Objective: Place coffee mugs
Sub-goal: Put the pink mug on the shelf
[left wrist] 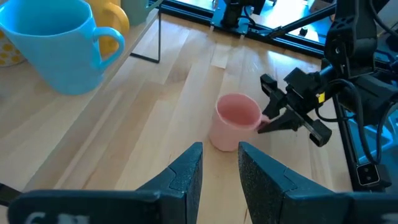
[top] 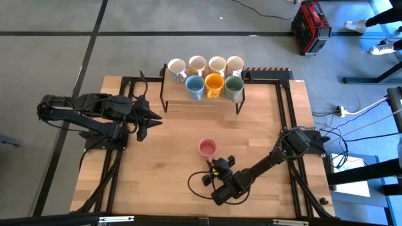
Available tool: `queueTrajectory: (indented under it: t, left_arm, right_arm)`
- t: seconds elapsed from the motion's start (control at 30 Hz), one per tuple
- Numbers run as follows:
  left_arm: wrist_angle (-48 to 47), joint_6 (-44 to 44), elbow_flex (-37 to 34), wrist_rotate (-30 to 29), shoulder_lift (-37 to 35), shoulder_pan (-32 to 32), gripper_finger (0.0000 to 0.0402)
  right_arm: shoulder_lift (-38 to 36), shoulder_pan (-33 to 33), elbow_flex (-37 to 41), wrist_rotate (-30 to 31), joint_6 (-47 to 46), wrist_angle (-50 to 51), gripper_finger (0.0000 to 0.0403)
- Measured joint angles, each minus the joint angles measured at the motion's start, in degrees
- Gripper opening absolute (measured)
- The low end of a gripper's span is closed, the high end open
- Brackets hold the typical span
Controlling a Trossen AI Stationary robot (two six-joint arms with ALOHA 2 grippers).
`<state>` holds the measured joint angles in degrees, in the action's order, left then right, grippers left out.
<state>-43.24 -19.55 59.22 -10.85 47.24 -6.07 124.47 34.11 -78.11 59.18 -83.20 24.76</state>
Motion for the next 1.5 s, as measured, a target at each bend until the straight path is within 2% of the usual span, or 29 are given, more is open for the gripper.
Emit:
queueTrajectory:
  t: [0.07,0.1,0.23,0.37,0.6,0.9,1.1,1.5]
  left_arm:
    - [0.00,0.09,0.00,0.00,0.02,-0.01,0.0096]
    - [0.00,0.11,0.00,0.00,0.02,-0.01,0.0096]
    - [0.00,0.13,0.00,0.00,0.00,0.00,0.0096]
    - [0.00,0.15,0.00,0.00,0.00,0.00,0.0096]
    - [-1.10,0.16,0.00,2.79,-2.88,0.00,0.0096]
    - [-2.67,0.40,0.00,2.73,-10.67,0.02,0.0096]
    - [-2.70,4.68,0.00,2.85,-13.39,0.04,0.0096]
    - [-2.71,6.64,0.00,2.84,-13.90,0.04,0.0096]
  right_arm:
    - [-0.09,0.00,-0.04,0.14,0.18,0.49,0.0026]
    - [-0.08,-0.02,-0.09,-0.25,0.72,0.62,0.0023]
    - [-0.20,-0.04,-0.09,-1.80,3.07,0.84,0.0032]
    - [-0.27,-0.36,-0.79,-2.96,6.21,1.23,0.0023]
    - [-0.05,-2.70,-7.34,-6.11,17.20,0.94,0.0023]
    - [-0.08,-10.53,-19.52,-3.36,29.29,0.74,0.0023]
    - [-0.10,-17.75,-28.22,-3.94,37.23,0.67,0.0023]
    - [-0.10,-27.74,-36.26,-14.12,49.00,0.63,0.0023]
